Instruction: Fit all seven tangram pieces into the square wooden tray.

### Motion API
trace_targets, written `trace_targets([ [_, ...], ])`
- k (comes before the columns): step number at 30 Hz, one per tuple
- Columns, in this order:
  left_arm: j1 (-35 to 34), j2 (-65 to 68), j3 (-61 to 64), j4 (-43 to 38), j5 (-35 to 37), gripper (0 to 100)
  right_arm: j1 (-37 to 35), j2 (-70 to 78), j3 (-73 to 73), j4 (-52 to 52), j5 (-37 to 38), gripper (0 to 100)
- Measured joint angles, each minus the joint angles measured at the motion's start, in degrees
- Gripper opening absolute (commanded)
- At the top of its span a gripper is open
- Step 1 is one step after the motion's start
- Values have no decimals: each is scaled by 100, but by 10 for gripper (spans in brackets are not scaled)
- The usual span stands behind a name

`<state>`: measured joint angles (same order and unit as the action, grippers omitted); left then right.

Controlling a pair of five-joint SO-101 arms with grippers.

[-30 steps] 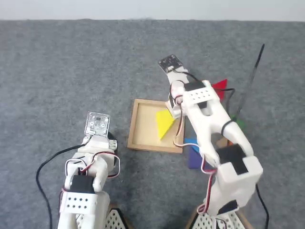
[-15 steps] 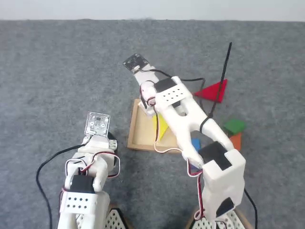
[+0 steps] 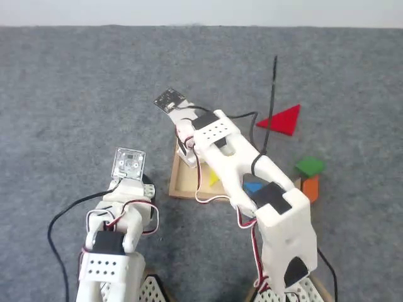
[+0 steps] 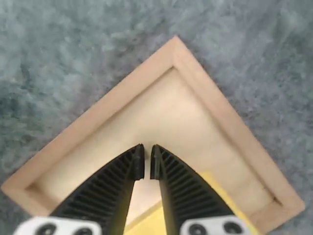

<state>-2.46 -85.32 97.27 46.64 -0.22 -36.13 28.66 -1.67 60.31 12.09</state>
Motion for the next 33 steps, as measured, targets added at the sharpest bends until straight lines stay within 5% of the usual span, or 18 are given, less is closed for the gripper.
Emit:
trace_targets([
  [14, 0, 0, 0, 0, 0, 15, 44, -2198, 1943, -554, 0, 39],
  [19, 0, 0, 0, 0, 0, 15, 730, -3305, 2567, -923, -352, 39],
  [24, 0, 0, 0, 0, 0, 15, 1600, -2989, 2655, -1037, -378, 39],
  [33, -9, 0, 0, 0, 0, 15, 1407, -1073, 888, -695, -413, 39],
])
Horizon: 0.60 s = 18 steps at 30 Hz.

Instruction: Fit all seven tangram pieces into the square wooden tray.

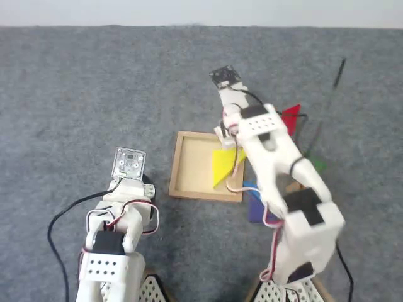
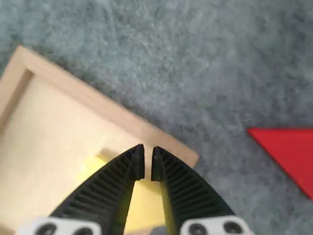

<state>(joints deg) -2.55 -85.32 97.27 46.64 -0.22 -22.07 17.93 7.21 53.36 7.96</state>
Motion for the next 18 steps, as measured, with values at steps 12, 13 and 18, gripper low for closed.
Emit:
trace_targets([
  [12, 9, 0, 0, 0, 0, 15, -668, 1011, -1090, 563, 18, 39],
  [13, 9, 0, 0, 0, 0, 15, -791, 1011, -1073, 563, 44, 39],
  [18, 9, 0, 0, 0, 0, 15, -1160, 747, -571, 519, 70, 39],
])
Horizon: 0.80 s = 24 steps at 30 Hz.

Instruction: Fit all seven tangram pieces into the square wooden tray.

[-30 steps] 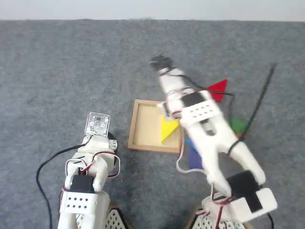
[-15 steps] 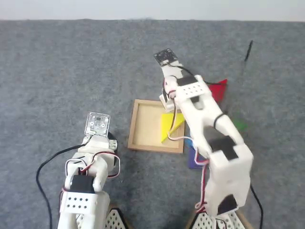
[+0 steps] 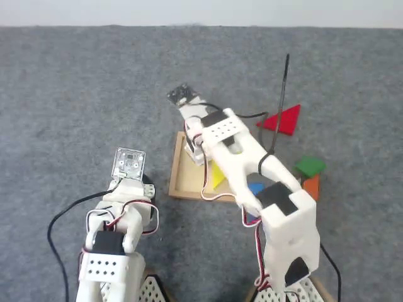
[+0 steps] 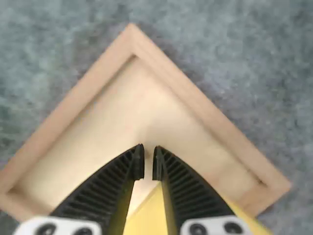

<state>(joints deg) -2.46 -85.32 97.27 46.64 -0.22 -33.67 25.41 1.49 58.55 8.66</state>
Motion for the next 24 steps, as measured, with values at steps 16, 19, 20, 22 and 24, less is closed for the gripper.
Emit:
trace_targets([
  [16, 0, 0, 0, 0, 0, 15, 1116, -3895, 3508, -703, -9, 24],
  [19, 0, 0, 0, 0, 0, 15, 1310, -3895, 3692, -756, -9, 24],
  [20, 0, 0, 0, 0, 0, 15, 1354, -3859, 3684, -756, -9, 24],
  [22, 0, 0, 0, 0, 0, 15, 1398, -3613, 3684, -756, -9, 24],
  [24, 0, 0, 0, 0, 0, 15, 1468, -3262, 3569, -756, 0, 24],
])
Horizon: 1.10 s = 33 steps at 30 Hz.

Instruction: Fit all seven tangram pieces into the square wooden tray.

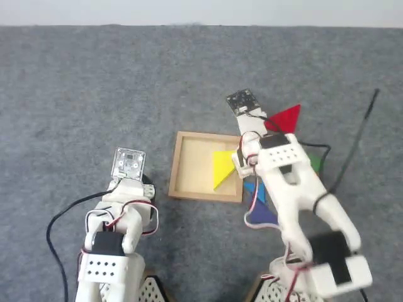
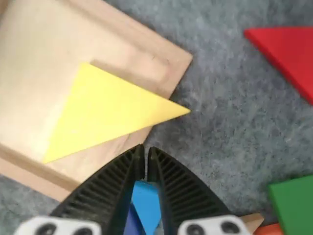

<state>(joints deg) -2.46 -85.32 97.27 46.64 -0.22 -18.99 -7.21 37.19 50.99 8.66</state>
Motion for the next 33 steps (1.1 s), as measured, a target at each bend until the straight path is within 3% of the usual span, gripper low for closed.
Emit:
trace_targets([
  [25, 0, 0, 0, 0, 0, 15, 9, 2092, -2189, 53, 185, 24],
  [33, 0, 0, 0, 0, 0, 15, -536, 2391, -2673, 62, 185, 24],
])
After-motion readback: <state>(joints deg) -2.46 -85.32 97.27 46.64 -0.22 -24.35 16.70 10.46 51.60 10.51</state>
